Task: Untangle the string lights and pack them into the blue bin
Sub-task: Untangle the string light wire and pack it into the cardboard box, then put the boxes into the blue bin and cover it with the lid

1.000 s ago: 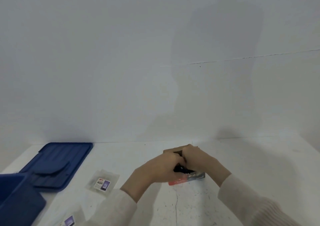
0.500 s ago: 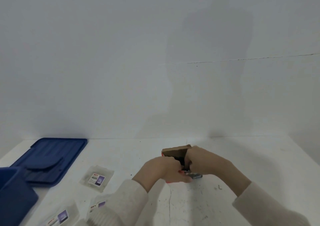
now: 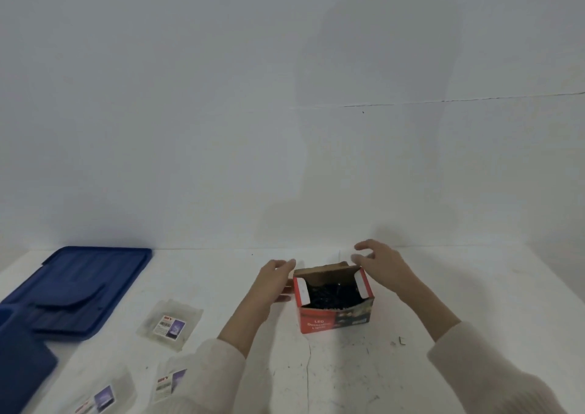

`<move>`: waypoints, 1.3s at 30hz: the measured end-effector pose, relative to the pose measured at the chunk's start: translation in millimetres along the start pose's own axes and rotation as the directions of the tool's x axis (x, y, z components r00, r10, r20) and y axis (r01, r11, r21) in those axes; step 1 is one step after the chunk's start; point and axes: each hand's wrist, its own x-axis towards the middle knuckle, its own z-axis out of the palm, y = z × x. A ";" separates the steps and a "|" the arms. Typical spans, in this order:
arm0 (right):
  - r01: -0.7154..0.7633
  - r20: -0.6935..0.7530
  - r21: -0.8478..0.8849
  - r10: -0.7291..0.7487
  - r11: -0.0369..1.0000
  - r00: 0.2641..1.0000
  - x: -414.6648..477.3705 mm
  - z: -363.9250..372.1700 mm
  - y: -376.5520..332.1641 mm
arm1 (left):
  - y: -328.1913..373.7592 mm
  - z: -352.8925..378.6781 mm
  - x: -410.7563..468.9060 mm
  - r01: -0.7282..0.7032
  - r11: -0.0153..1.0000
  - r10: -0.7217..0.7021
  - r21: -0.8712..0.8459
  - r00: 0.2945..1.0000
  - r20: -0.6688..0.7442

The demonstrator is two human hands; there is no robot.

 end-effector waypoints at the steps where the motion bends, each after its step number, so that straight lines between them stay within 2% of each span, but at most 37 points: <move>1: -0.057 0.049 0.085 0.053 0.995 0.997 3.2 3.1 4.5 | 1.7 1.7 -0.6 -0.010 0.990 0.009 -0.140 1.000 -0.003; 3: -0.038 0.022 0.294 0.033 0.955 0.999 3.6 5.3 4.8 | 7.2 4.4 -3.1 -0.094 0.946 0.080 -0.310 0.995 -0.058; 4: 0.017 -0.025 0.372 -0.009 0.928 1.000 2.0 4.7 2.6 | 9.9 5.2 -5.7 -0.150 0.934 0.128 -0.324 0.988 -0.088; 6: 0.133 -0.093 0.431 -0.102 0.892 0.990 -5.1 1.8 -0.9 | 14.9 6.4 -16.6 -0.279 0.928 0.257 -0.246 0.959 -0.120; 9: 0.313 -0.124 0.281 -0.289 0.907 0.949 -21.6 -3.2 3.1 | 6.8 5.0 -30.4 -0.452 0.891 0.450 -0.048 0.892 -0.052; 12: 0.418 -0.061 0.107 -0.414 0.902 0.908 -38.8 -4.9 16.2 | -12.3 3.5 -41.1 -0.533 0.843 0.533 0.073 0.846 0.024; 17: 0.416 0.002 0.124 -0.420 0.901 0.908 -54.0 -0.5 29.6 | -40.1 6.0 -43.4 -0.603 0.779 0.604 0.174 0.795 0.054; 20: 0.406 -0.011 0.071 -0.406 0.911 0.914 -54.7 3.0 35.7 | -46.7 7.7 -41.2 -0.651 0.724 0.656 0.228 0.752 0.063; 22: 0.421 -0.027 0.052 -0.420 0.905 0.907 -54.5 6.0 40.5 | -48.4 9.1 -41.8 -0.661 0.703 0.662 0.264 0.743 0.098; 26: 0.456 -0.044 0.019 -0.454 0.890 0.890 -59.8 13.6 47.8 | -53.3 7.3 -44.8 -0.629 0.675 0.606 0.386 0.771 0.195; 30: 0.485 -0.027 -0.133 -0.492 0.865 0.870 -72.0 24.9 55.8 | -57.6 7.2 -44.5 -0.634 0.476 0.648 0.609 0.721 0.244; 32: 0.479 -0.077 -0.111 -0.488 0.871 0.869 -75.6 32.3 56.7 | -56.1 8.1 -44.2 -0.617 0.393 0.673 0.681 0.698 0.244; 34: 0.467 -0.142 -0.118 -0.481 0.876 0.865 -75.2 43.5 53.4 | -55.3 5.8 -44.0 -0.572 0.360 0.676 0.738 0.704 0.216; 36: 0.461 -0.206 -0.178 -0.492 0.869 0.846 -72.3 59.2 44.4 | -55.3 -1.0 -45.9 -0.510 0.400 0.650 0.761 0.744 0.157; 39: 0.450 -0.219 -0.257 -0.505 0.856 0.835 -66.8 90.2 21.0 | -53.2 -21.7 -59.0 -0.495 0.561 0.652 0.663 0.758 0.014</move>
